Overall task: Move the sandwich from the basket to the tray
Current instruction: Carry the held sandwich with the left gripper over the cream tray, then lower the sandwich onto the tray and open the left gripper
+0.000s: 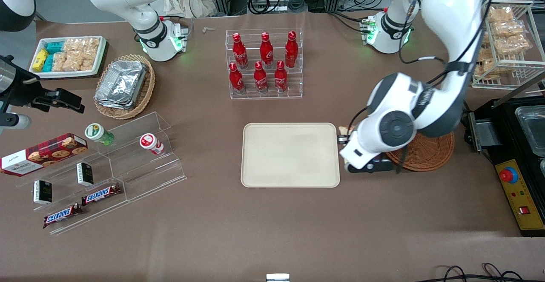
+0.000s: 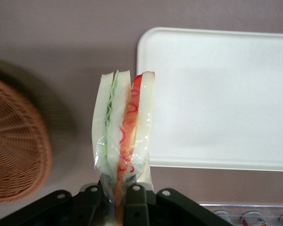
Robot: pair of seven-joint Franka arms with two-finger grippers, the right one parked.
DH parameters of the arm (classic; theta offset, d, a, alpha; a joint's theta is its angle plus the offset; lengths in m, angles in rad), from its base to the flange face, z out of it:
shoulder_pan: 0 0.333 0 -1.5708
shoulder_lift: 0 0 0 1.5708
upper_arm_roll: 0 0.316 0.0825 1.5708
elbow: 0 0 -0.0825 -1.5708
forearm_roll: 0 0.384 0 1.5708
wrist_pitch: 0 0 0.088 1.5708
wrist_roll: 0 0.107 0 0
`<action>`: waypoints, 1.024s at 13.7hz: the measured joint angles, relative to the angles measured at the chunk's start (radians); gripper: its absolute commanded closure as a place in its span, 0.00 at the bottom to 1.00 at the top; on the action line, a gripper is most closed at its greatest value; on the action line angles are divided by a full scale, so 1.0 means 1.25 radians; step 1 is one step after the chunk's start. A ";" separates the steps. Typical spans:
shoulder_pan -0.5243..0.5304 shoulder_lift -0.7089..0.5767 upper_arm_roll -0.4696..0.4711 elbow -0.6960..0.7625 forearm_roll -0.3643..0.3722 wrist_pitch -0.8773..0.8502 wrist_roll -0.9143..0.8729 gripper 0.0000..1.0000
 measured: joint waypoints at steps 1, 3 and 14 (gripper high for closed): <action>-0.008 0.020 0.000 0.000 0.003 0.022 -0.004 1.00; -0.013 0.061 0.000 0.000 0.014 0.074 -0.007 1.00; -0.066 0.167 0.006 0.001 0.099 0.169 -0.045 0.00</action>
